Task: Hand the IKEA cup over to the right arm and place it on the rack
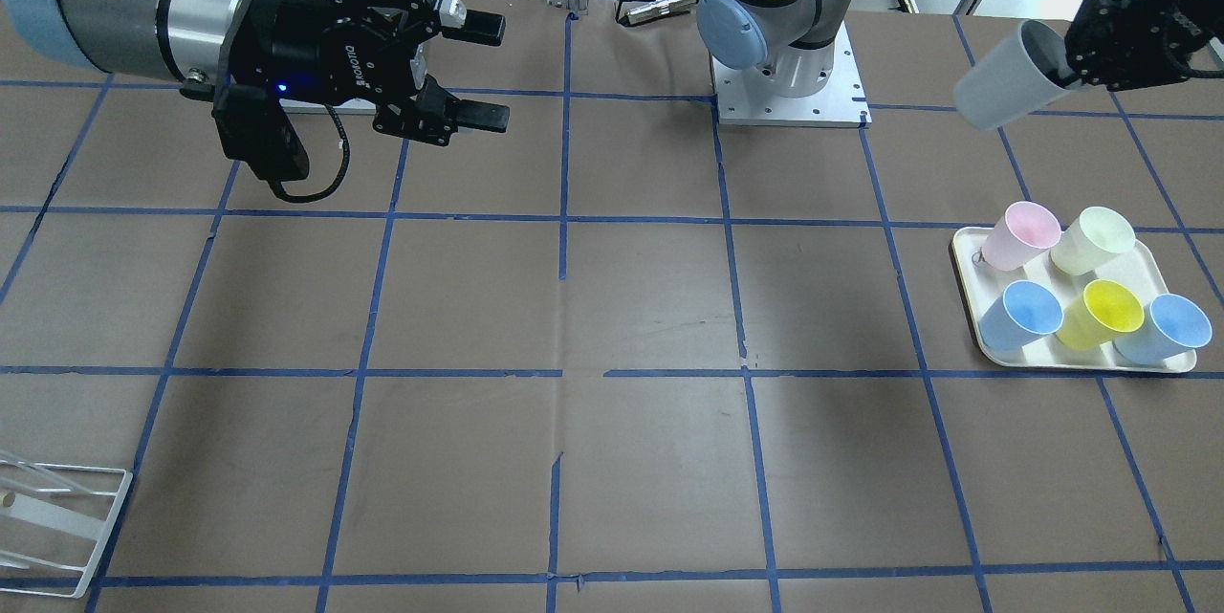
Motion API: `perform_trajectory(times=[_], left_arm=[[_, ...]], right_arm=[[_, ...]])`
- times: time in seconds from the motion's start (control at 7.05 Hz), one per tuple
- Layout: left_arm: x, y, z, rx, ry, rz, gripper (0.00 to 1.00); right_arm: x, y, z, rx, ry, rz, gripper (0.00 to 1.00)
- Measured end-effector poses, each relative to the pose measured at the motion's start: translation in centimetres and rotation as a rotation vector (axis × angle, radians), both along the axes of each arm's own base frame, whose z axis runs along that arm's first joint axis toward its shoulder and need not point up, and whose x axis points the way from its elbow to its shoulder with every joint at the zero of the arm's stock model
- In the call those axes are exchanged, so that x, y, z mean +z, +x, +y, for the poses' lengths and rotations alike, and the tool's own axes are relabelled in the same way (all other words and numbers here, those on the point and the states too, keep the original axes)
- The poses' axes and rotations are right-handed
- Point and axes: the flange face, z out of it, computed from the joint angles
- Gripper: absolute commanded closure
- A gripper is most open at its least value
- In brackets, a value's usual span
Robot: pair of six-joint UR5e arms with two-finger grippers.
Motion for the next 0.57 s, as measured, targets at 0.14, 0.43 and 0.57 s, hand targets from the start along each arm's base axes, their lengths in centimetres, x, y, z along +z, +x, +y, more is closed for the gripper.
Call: perform_trajectory(times=[0.14,0.43,0.57], left_arm=[[-0.1,-4.8,0.4,0.028,-0.005,0.082,1.00],[-2.3,-10.5,1.1,0.099,-0.025,0.315,1.00],[-3.6,-11.9,0.8,0.152,-0.038,0.444,1.00]], right_arm=[[0.0,-0.1,0.0,-0.002,0.003,-0.001,0.00],[0.1,-0.2,0.0,-0.005,0.005,-0.005,0.00],[0.1,-0.2,-0.1,-0.007,0.006,-0.019,0.00]])
